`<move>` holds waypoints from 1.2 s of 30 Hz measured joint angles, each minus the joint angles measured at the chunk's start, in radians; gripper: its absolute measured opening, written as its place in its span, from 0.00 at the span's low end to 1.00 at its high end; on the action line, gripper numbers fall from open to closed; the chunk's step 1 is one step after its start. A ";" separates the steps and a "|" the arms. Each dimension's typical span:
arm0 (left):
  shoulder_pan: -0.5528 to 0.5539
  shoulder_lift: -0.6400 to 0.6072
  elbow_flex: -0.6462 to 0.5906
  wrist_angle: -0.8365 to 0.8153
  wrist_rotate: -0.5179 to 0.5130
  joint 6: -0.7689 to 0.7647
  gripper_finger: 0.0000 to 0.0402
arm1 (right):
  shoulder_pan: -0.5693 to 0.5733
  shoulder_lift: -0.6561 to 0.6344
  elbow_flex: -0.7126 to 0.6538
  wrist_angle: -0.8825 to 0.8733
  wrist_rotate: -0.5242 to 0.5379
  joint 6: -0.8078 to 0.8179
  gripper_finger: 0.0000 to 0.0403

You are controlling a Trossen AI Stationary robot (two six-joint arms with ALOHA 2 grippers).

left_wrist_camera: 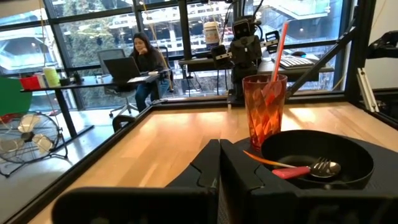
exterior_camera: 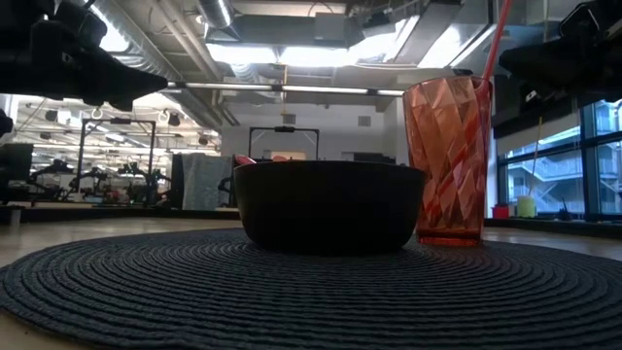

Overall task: Pick & Place Utensil
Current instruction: Return to Home Position

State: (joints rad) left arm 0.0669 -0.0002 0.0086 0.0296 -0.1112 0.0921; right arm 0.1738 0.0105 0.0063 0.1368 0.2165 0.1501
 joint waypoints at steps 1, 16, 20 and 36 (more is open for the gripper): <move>0.000 0.000 0.000 0.000 0.000 0.000 0.01 | 0.000 0.000 0.000 0.000 0.000 0.000 0.09; 0.000 0.000 0.000 0.000 0.000 0.000 0.02 | 0.000 0.000 0.000 0.000 0.000 0.000 0.09; 0.000 0.000 0.000 0.000 0.000 0.000 0.01 | 0.000 0.000 0.000 0.000 0.000 0.000 0.09; 0.000 0.000 0.000 0.000 0.000 0.000 0.01 | 0.000 0.000 0.000 0.000 0.000 0.000 0.09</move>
State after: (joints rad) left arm 0.0669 -0.0002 0.0086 0.0296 -0.1108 0.0921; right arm 0.1738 0.0105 0.0063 0.1368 0.2165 0.1501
